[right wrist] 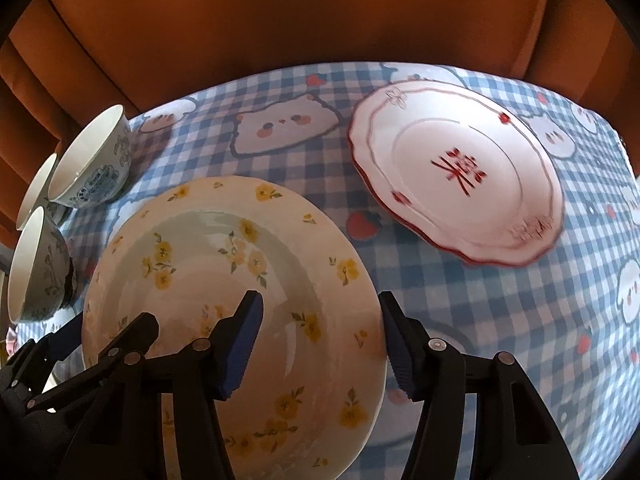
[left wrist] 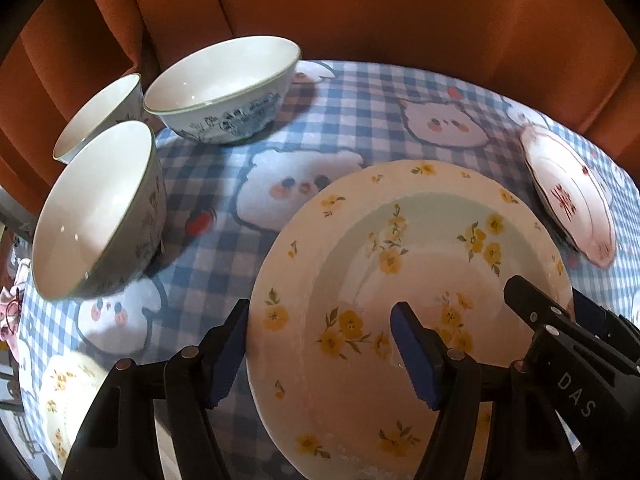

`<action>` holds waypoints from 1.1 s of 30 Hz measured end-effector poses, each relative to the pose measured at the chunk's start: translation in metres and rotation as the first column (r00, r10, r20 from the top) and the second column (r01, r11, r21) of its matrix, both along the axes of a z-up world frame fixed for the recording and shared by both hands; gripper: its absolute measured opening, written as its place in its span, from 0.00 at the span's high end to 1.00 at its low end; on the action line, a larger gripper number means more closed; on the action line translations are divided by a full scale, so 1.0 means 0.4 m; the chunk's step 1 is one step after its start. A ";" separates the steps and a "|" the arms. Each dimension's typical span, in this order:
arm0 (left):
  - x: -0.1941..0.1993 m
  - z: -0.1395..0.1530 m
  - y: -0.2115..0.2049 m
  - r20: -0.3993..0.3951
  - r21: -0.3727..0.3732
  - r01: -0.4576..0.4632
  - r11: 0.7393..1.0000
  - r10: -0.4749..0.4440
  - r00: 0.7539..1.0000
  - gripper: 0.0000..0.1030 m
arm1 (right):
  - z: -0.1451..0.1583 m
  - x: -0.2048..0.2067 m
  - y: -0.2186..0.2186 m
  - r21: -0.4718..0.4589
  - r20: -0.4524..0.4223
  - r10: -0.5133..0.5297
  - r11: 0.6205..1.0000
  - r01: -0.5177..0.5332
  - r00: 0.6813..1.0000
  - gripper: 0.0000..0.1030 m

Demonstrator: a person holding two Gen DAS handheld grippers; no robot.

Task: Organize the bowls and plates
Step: 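Lower the held deep plate onto the flat yellow-flower plate with the right tool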

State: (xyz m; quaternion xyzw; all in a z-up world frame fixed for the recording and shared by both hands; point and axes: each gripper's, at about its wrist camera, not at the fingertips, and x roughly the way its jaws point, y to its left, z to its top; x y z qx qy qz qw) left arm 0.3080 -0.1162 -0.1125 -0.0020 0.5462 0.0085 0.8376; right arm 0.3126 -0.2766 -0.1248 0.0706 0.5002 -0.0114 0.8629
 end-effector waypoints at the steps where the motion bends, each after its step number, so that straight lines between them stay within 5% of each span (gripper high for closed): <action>1: -0.009 0.000 -0.006 -0.003 0.001 0.009 1.000 -0.009 1.000 0.32 | -0.001 -0.010 -0.005 -0.002 -0.004 -0.004 1.000 0.004 1.000 0.40; 12: -0.079 -0.003 -0.042 -0.020 0.020 0.066 0.998 -0.066 0.998 0.31 | -0.012 -0.125 -0.055 0.003 -0.048 -0.031 1.000 0.031 0.998 0.40; 33: -0.072 0.015 -0.060 -0.059 0.000 -0.006 1.000 0.006 0.998 0.29 | -0.027 -0.100 -0.072 0.037 -0.077 0.033 0.999 -0.031 0.996 0.42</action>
